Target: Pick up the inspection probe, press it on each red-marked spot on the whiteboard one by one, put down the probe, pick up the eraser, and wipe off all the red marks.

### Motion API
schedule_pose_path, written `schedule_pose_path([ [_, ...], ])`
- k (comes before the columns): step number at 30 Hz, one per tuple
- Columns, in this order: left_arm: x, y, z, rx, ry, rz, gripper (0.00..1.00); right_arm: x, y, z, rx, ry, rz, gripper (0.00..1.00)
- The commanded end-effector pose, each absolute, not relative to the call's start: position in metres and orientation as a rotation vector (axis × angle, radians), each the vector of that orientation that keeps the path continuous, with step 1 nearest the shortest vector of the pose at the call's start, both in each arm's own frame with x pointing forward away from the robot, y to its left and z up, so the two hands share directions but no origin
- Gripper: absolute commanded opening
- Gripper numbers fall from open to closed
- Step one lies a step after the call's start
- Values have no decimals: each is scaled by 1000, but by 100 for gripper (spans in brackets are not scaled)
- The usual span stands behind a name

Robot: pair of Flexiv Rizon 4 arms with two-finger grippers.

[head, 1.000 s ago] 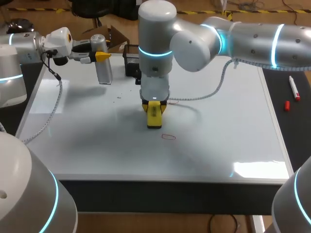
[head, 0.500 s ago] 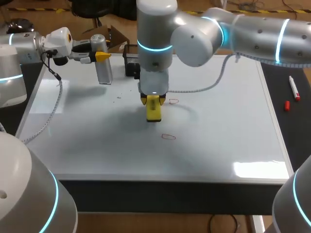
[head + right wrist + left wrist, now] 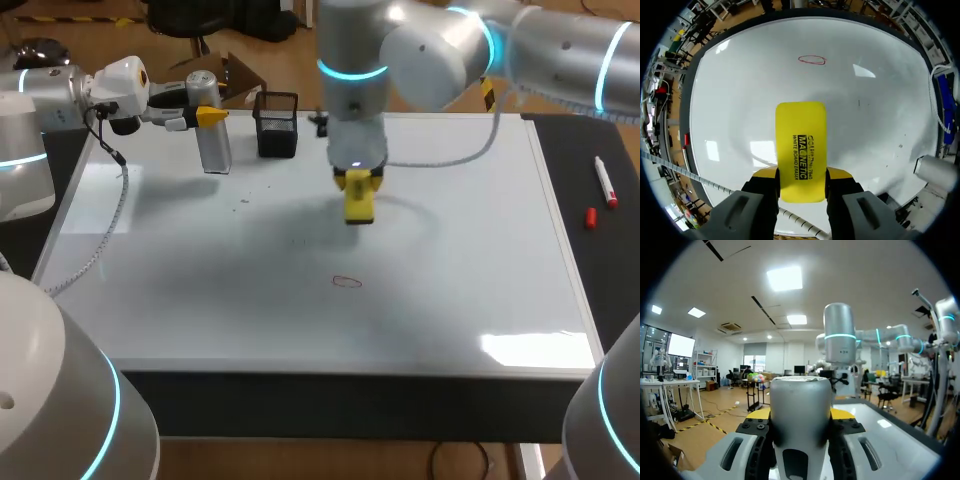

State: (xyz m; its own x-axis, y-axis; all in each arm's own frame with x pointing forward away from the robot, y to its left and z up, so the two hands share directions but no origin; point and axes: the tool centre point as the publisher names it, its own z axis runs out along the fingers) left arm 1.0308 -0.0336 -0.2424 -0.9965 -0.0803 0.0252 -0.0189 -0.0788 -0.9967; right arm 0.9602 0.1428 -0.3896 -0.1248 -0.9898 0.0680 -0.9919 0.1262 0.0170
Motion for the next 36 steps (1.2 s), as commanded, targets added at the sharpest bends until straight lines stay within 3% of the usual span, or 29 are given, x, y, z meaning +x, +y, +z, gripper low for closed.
schedule_pose_path([
  [1,1030,-34,-242,-113,2101,-2273,0,980,106,-390,1971,-2339,31,0],
  [18,1030,-34,-242,-113,2101,-2273,0,1032,-9,-399,1592,-2585,36,0],
  [36,1030,-34,-242,-113,2101,-2273,0,1056,-74,-405,1410,-2710,10,0],
])
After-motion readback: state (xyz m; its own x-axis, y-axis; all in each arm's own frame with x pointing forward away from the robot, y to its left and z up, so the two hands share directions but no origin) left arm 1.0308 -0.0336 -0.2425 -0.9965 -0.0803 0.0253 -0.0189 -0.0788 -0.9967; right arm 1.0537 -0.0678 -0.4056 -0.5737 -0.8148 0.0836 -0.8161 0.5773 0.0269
